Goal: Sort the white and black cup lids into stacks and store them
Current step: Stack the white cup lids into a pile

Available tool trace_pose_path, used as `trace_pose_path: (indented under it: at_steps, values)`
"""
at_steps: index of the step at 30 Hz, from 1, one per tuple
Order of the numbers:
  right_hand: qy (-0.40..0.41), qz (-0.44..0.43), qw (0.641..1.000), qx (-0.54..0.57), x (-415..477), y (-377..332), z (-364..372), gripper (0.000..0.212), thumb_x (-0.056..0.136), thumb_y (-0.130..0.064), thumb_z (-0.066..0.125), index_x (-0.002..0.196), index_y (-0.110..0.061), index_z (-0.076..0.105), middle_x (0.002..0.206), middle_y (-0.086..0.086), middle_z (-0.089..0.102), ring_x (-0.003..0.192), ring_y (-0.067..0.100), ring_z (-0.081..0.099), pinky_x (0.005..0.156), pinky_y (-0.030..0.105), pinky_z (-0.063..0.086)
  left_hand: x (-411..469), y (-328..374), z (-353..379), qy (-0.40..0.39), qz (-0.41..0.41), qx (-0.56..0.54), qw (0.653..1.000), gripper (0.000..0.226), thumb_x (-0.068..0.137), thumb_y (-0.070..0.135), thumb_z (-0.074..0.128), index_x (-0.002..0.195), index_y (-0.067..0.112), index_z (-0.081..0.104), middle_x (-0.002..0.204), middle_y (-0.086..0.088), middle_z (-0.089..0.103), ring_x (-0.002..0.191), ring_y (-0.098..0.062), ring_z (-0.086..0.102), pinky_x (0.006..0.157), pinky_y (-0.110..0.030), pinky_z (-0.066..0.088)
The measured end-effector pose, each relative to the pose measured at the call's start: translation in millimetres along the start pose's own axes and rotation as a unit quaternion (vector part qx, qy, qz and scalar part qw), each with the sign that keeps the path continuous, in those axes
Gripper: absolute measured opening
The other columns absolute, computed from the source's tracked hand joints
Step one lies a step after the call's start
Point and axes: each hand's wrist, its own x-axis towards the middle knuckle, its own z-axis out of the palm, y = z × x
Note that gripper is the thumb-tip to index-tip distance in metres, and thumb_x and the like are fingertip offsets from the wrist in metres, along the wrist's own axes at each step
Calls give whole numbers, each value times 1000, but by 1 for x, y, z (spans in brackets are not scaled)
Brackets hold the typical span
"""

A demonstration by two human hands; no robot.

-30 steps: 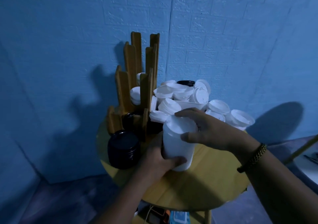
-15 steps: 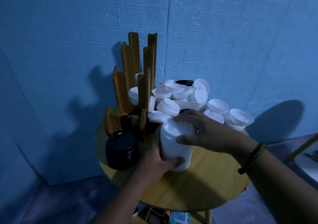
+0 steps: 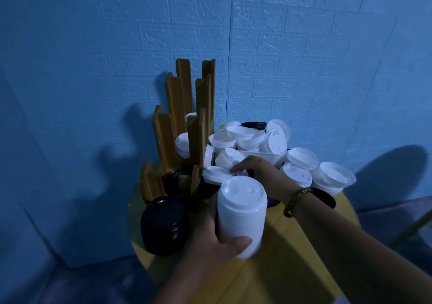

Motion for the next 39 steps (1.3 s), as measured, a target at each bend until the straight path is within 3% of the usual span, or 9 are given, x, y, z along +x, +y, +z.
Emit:
trace_pose_path:
  at_steps: [8, 12, 16, 19, 27, 29, 32, 36, 39]
  values:
    - [68, -36, 997, -11, 1, 10, 13, 21, 82, -29, 75, 103, -26, 77, 102, -10, 60, 97, 13, 62, 90, 31, 50, 2, -2, 1, 7, 14, 9, 1000, 91, 63, 62, 82, 134, 74, 26, 124, 41, 51, 116, 14, 52, 90, -17, 48]
    - [146, 12, 980, 135, -8, 1, 3, 13, 84, -21, 79, 92, -29, 73, 95, -13, 64, 85, -1, 61, 78, 15, 45, 1, -2, 0, 3, 25, 9, 1000, 91, 63, 62, 80, 133, 76, 24, 125, 43, 49, 116, 17, 50, 84, -9, 45]
    - [153, 94, 916, 358, -26, -18, -13, 10, 94, -20, 68, 91, -11, 71, 87, 1, 70, 82, 13, 63, 80, 34, 51, 1, -3, 0, 2, 27, 6, 1000, 89, 67, 56, 82, 132, 76, 25, 125, 44, 50, 116, 18, 50, 80, -5, 46]
    - [150, 102, 868, 461, -51, -37, -32, 14, 100, -20, 57, 91, -11, 62, 95, 6, 66, 97, 19, 63, 98, 48, 53, 2, -5, 0, 7, 29, -1, 1000, 89, 68, 52, 84, 131, 77, 26, 126, 44, 50, 116, 17, 51, 85, -11, 45]
    - [66, 6, 935, 348, -113, -60, -47, 15, 94, 3, 61, 106, -3, 56, 116, 6, 69, 103, 23, 66, 90, 40, 55, 2, -6, 3, 9, 17, -7, 1000, 89, 68, 50, 86, 133, 74, 30, 125, 37, 56, 113, 12, 56, 90, -29, 54]
    - [51, 28, 950, 306, -116, -64, -40, 19, 90, -15, 69, 105, -11, 59, 128, -3, 65, 114, 19, 65, 95, 44, 55, 1, -5, 3, 4, 18, -3, 1000, 89, 68, 49, 86, 134, 73, 31, 123, 36, 57, 111, 12, 57, 87, -26, 53]
    - [59, 63, 967, 241, -110, -78, -30, 39, 79, -51, 76, 99, -23, 58, 113, -7, 68, 99, 12, 67, 83, 39, 57, 0, -2, 3, 8, 17, 6, 1000, 88, 68, 49, 85, 130, 75, 29, 120, 31, 58, 109, 7, 58, 81, -21, 51]
    - [87, 65, 989, 104, -97, -92, -25, 37, 79, -57, 74, 86, -28, 52, 77, -12, 51, 65, 3, 46, 55, 16, 36, -2, 0, 3, 14, 4, 12, 1000, 83, 78, 40, 86, 126, 72, 26, 123, 26, 53, 110, 2, 55, 75, -15, 46]
    - [81, 83, 991, 65, -93, -94, -27, 43, 77, -67, 69, 103, -36, 54, 96, -17, 57, 81, -1, 54, 65, 16, 47, -2, -2, 3, 15, 3, 18, 1000, 84, 77, 42, 86, 131, 67, 26, 125, 22, 54, 112, 0, 55, 75, -16, 46]
